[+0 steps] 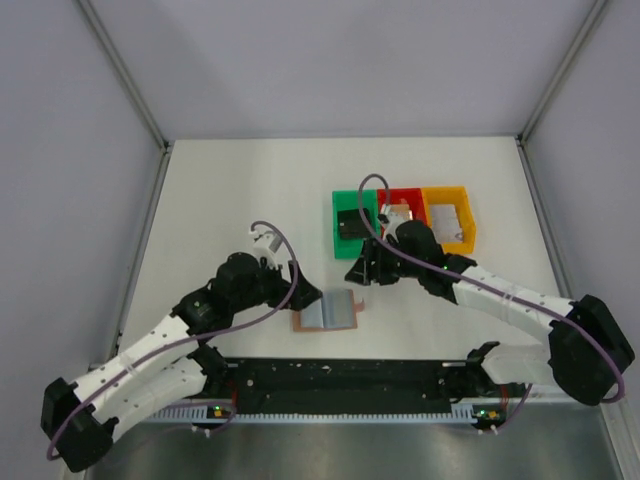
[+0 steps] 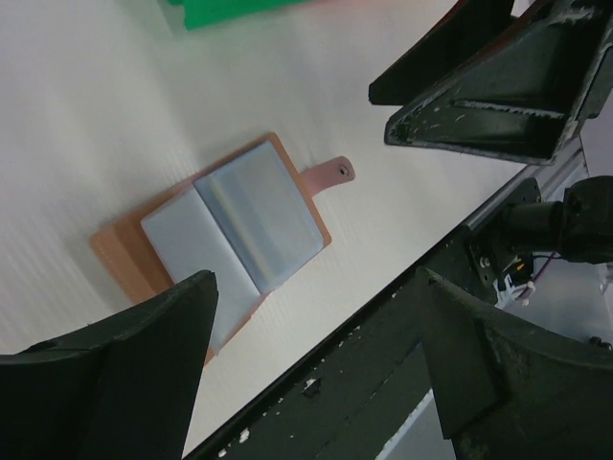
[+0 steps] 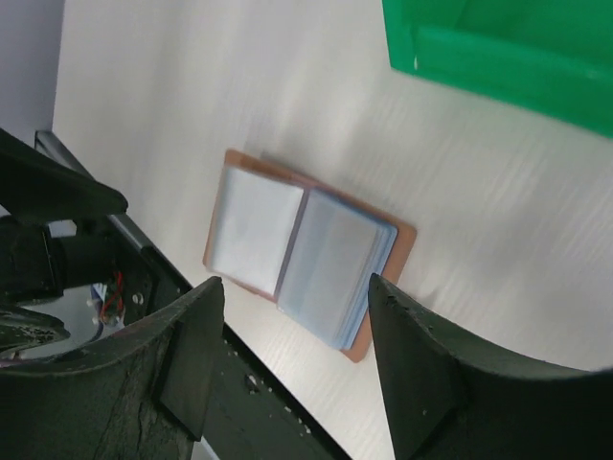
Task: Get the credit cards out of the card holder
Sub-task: Place the credit card in the storage box, then remove the credit card from the card holder.
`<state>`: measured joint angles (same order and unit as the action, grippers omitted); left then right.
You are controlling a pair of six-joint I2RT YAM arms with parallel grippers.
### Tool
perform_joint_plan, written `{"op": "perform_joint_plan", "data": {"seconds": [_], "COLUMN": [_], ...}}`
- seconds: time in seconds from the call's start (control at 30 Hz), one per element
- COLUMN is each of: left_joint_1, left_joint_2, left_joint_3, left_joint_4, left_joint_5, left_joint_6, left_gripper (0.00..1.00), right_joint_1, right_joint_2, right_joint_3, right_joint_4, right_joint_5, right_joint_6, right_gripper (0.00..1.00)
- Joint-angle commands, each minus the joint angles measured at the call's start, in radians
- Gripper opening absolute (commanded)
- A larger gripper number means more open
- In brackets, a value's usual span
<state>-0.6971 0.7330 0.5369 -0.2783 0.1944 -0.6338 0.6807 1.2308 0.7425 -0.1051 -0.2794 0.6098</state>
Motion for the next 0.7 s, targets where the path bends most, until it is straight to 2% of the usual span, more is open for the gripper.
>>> {"op": "perform_joint_plan", "data": {"seconds": [0.0,0.2,0.4,0.67], "left_joint_1": [-0.079,-0.111,-0.111,-0.113], "left_joint_2": [0.067,0.215,0.321,0.454], "left_joint_3": [-0.026,-0.008,-0.025,-0.028], "left_joint_4": [0.166,0.185,0.238,0.264], "left_joint_5": [-0.055,-0.098,-0.112,-0.113], "left_joint_6": [-0.095,-0.112,-0.127,-0.126], "left_gripper": [0.85,0.70,0.46,0.41], "right_joint_1": [0.052,0.069,0.076,0.082], "right_joint_2": [-0.011,0.050,0.119,0.225], "right_joint_3": [-0.095,-0.138,-0.138,-0.134], "right_joint_4": [0.226,0.300,0.321,0.346], "right_joint_5": [-0.026,-0.011,-0.003,-0.009], "right_joint_6": [0.114,0.148,0.148,0.151], "right_gripper": [0.61,0.53,0.42,0.29]}}
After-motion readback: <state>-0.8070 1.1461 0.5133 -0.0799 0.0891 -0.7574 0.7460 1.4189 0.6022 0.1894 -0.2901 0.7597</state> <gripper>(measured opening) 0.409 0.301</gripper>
